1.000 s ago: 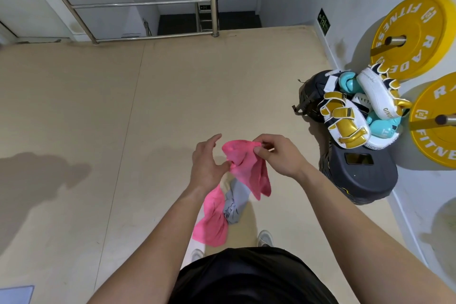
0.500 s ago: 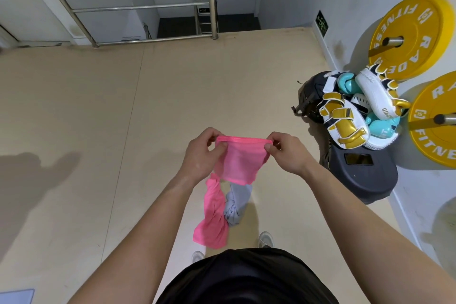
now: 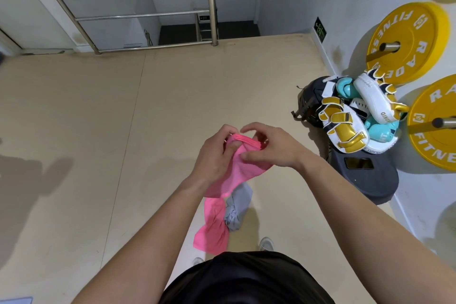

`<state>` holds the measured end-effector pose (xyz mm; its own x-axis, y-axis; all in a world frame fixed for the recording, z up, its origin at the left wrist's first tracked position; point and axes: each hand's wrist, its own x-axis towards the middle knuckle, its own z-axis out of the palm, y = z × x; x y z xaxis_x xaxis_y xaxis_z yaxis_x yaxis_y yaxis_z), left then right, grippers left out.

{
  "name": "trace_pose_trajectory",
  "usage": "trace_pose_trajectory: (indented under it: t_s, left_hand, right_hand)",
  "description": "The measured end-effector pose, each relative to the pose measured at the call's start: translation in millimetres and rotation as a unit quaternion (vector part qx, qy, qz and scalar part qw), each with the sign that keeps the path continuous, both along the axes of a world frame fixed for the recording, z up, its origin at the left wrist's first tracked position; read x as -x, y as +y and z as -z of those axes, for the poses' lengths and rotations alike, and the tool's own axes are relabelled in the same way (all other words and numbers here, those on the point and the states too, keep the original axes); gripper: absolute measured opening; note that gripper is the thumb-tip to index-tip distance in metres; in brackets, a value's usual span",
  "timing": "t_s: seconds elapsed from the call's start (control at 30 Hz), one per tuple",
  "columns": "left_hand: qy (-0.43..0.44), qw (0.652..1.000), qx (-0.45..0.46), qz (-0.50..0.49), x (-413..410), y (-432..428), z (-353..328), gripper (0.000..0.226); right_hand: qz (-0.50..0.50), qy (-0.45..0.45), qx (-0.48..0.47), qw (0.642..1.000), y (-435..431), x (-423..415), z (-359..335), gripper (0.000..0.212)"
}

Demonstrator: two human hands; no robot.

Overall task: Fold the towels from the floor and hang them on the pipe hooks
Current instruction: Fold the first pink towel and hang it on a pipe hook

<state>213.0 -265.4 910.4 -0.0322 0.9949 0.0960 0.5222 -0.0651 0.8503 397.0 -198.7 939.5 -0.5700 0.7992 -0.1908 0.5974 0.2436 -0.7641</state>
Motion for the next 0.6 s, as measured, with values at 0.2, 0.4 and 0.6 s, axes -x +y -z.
trace_pose_trajectory:
  t_s: [0.2, 0.4, 0.6]
  left_hand:
    - [-0.084, 0.995, 0.018, -0.059, -0.6, -4.8, -1.3, 0.013]
    - [-0.131, 0.982, 0.123, -0.061, -5.0, -15.6, 23.4, 0.054]
    - [-0.108, 0.977, 0.176, -0.048, -4.8, -19.5, 43.9, 0.051]
  right_hand:
    - [-0.061, 0.010, -0.030, 0.998, 6.9, 18.1, -13.3, 0.014]
    - [-0.061, 0.049, -0.035, 0.996, 8.2, 23.7, -23.3, 0.007]
    - [-0.004, 0.091, -0.104, 0.990, 22.4, 5.9, -43.7, 0.007]
